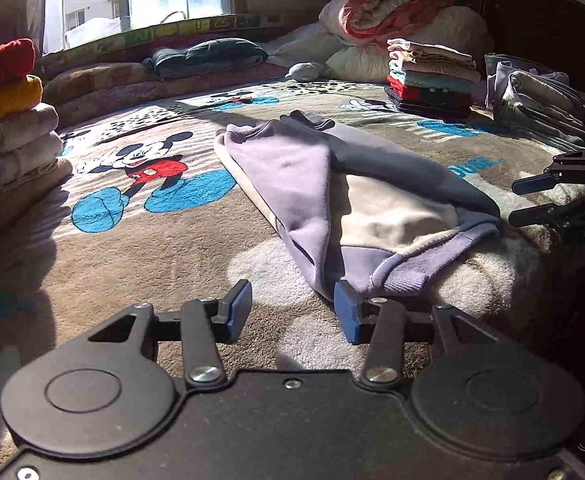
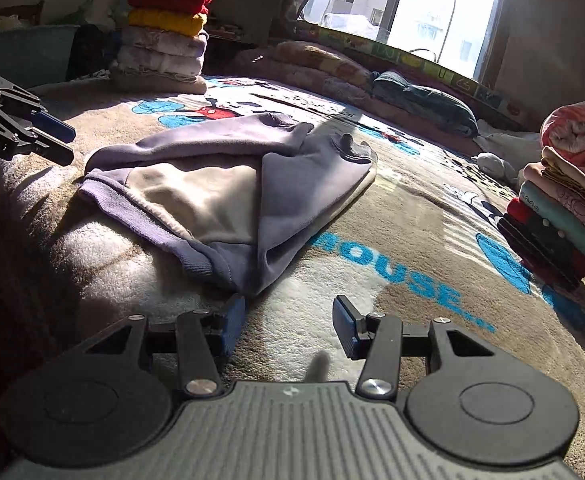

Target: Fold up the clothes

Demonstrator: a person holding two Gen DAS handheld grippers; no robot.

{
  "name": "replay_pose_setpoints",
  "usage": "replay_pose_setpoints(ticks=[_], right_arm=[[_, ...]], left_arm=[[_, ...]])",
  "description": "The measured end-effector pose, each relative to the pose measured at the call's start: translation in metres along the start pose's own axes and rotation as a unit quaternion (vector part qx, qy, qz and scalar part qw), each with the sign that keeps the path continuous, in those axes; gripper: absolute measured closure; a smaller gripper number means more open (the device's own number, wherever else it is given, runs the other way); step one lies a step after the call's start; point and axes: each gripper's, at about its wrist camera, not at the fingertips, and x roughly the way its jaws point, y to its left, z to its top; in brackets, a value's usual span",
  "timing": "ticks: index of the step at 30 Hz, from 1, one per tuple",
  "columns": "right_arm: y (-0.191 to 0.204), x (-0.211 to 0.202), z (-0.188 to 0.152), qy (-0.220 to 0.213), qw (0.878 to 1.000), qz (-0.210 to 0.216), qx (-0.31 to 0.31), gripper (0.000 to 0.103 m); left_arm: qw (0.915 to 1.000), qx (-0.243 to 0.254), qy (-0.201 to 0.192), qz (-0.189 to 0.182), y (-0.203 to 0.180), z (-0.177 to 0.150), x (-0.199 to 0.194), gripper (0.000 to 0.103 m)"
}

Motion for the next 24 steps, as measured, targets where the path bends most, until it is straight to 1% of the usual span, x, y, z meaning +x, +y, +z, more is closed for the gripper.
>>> replay_pose_setpoints(ticks=[2, 3, 5, 7, 9, 11, 13, 16, 19, 20, 21, 22, 23, 24], right_arm=[[0.007, 0.004, -0.001, 0.002, 1.0, -0.01, -0.029, 0.054], [0.01, 0.006, -0.002, 0.003, 0.999, -0.016, -0.044, 0.053], [0.017, 0.01, -0.003, 0.004, 0.997, -0.026, -0.073, 0.049], [0.023, 0.014, -0.004, 0.006, 0.994, -0.037, -0.102, 0.049], [0.03, 0.018, -0.005, 0.008, 0.99, -0.047, -0.13, 0.049], [0.036, 0.022, -0.006, 0.008, 0.987, -0.056, -0.153, 0.049], [0.039, 0.027, -0.006, 0.001, 0.985, -0.062, -0.16, 0.049], [0.041, 0.032, -0.007, -0.012, 0.984, -0.067, -0.163, 0.049], [0.04, 0.036, -0.007, -0.02, 0.986, -0.066, -0.15, 0.05], [0.04, 0.036, -0.006, -0.02, 0.987, -0.06, -0.145, 0.054], [0.04, 0.037, -0.004, -0.018, 0.989, -0.05, -0.141, 0.063], [0.041, 0.038, -0.003, -0.017, 0.99, -0.04, -0.136, 0.07], [0.043, 0.039, -0.002, -0.016, 0.991, -0.034, -0.132, 0.081], [0.044, 0.04, -0.002, -0.016, 0.991, -0.031, -0.128, 0.086]], left_arm=[[0.9986, 0.051, 0.011, 0.01, -0.012, -0.003, 0.004, 0.057], [0.9953, 0.092, 0.019, 0.026, -0.021, -0.007, 0.008, 0.057], [0.9873, 0.149, 0.021, 0.05, -0.033, -0.011, 0.014, 0.057], [0.9759, 0.206, 0.013, 0.069, -0.045, -0.015, 0.019, 0.057], [0.9685, 0.235, 0.008, 0.083, -0.051, -0.017, 0.026, 0.057], [0.9649, 0.247, 0.002, 0.089, -0.054, -0.018, 0.032, 0.058], [0.9647, 0.246, -0.005, 0.094, -0.054, -0.017, 0.038, 0.058], [0.963, 0.247, -0.016, 0.105, -0.056, -0.016, 0.048, 0.058], [0.9647, 0.237, -0.022, 0.114, -0.056, -0.014, 0.055, 0.058], [0.9654, 0.232, -0.024, 0.117, -0.056, -0.012, 0.057, 0.058], [0.9666, 0.227, -0.024, 0.117, -0.056, -0.011, 0.058, 0.06], [0.9679, 0.221, -0.024, 0.117, -0.056, -0.01, 0.059, 0.062], [0.9707, 0.211, -0.022, 0.113, -0.057, -0.009, 0.06, 0.07], [0.9713, 0.208, -0.02, 0.113, -0.059, -0.008, 0.06, 0.076]])
